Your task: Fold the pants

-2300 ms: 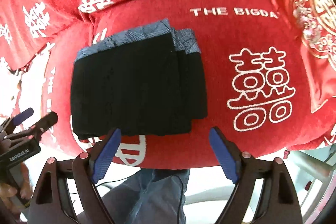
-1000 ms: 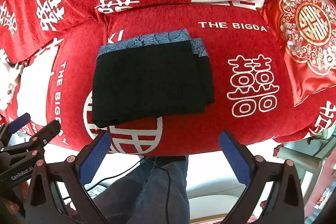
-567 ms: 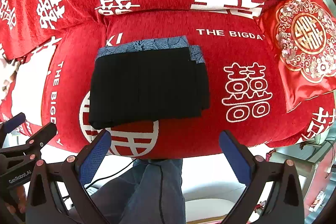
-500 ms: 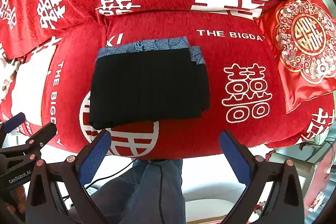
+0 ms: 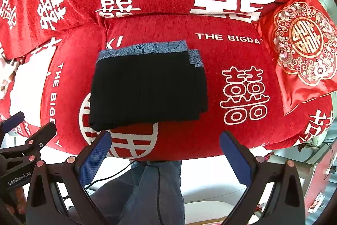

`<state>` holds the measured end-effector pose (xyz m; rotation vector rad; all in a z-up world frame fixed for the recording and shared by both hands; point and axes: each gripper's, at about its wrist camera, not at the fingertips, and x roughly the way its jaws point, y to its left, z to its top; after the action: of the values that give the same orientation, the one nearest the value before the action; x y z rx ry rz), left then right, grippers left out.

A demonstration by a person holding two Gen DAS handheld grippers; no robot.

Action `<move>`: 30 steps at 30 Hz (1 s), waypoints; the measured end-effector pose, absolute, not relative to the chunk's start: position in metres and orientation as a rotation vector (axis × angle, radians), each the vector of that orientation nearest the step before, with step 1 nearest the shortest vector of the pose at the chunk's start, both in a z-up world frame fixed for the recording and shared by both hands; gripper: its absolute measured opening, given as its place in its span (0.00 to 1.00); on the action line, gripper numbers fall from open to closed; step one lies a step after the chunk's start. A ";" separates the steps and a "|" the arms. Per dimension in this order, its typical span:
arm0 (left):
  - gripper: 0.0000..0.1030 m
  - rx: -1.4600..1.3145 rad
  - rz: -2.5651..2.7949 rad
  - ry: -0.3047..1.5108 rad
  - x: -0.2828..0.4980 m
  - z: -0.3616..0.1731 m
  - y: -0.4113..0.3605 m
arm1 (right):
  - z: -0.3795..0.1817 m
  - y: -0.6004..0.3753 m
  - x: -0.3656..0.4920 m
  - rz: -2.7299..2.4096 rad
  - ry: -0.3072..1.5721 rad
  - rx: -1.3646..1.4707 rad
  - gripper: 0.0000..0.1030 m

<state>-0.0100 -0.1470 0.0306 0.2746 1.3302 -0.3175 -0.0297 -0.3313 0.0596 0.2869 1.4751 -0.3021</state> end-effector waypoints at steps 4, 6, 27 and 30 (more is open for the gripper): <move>0.99 0.272 -0.315 1.319 -0.010 0.032 -0.146 | 0.059 -0.331 -0.030 -0.300 1.476 0.285 0.99; 0.99 0.272 -0.316 1.319 -0.010 0.032 -0.145 | 0.059 -0.330 -0.029 -0.297 1.477 0.281 0.99; 0.99 0.234 -0.326 1.323 -0.011 0.032 -0.150 | 0.054 -0.330 -0.030 -0.300 1.491 0.288 0.99; 0.99 0.227 -0.330 1.313 -0.010 0.034 -0.150 | 0.053 -0.331 -0.031 -0.301 1.492 0.290 0.99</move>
<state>-0.0100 -0.1502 0.0342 0.2269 1.3129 -0.3298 -0.0305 -0.3308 0.0534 0.2902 1.4925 -0.3006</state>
